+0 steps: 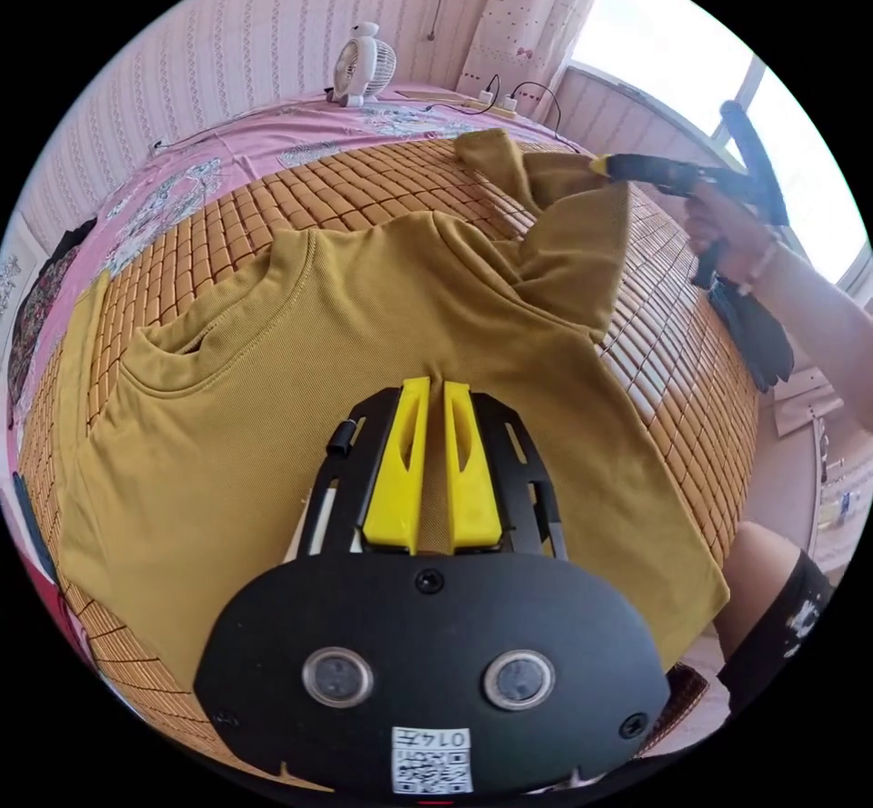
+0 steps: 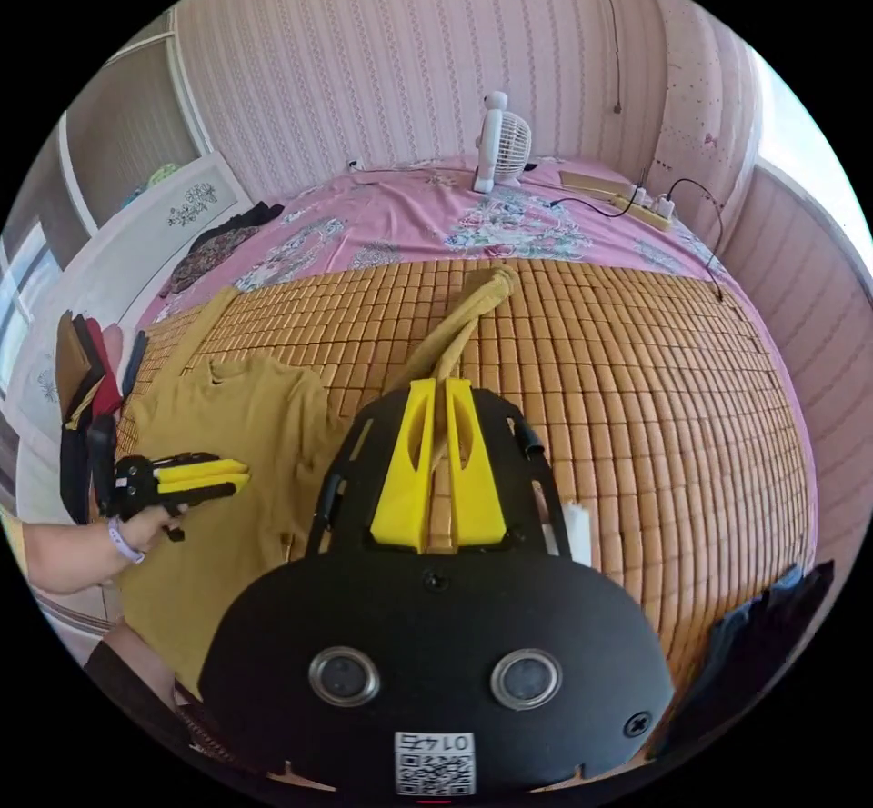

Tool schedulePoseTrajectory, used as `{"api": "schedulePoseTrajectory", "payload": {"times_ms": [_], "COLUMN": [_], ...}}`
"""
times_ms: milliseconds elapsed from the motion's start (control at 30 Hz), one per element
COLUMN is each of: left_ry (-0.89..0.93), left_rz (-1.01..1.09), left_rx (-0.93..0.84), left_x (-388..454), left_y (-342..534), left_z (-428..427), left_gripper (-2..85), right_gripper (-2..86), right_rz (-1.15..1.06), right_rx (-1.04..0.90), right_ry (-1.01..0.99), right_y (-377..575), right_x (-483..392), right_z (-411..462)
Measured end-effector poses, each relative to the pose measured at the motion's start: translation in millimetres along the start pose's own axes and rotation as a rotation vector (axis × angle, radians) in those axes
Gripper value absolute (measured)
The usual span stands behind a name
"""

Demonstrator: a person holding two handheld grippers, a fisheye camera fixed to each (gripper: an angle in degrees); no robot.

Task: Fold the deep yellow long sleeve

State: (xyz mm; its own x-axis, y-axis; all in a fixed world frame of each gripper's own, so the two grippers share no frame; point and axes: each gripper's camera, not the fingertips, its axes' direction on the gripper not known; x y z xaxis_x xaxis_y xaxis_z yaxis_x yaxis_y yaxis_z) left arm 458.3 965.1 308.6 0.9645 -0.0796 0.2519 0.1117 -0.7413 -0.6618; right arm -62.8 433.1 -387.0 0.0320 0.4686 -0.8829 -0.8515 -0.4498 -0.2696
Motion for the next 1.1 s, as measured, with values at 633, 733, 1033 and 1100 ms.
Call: {"api": "schedulePoseTrajectory", "payload": {"times_ms": [633,733,1033,1100], "left_ry": [0.106,0.089,0.024,0.053], "left_rz": [0.036,0.028,0.111,0.089], "left_rx": [-0.025,-0.120,-0.087,-0.092], "left_x": [22,28,41,36], "left_y": [-179,-199,-217,-222], "left_z": [-17,8,11,9], "left_gripper": [5.8,5.6,3.3,3.2], "right_gripper": [10.4,5.6,1.0,1.8], "right_rz": [0.610,0.676,0.669,0.650], "right_rx": [-0.219,-0.263,-0.159,-0.102], "right_ry": [0.323,0.360,0.037,0.031], "right_y": [147,150,124,98], "right_x": [111,130,117,121], "right_z": [-90,-69,-150,-164]}}
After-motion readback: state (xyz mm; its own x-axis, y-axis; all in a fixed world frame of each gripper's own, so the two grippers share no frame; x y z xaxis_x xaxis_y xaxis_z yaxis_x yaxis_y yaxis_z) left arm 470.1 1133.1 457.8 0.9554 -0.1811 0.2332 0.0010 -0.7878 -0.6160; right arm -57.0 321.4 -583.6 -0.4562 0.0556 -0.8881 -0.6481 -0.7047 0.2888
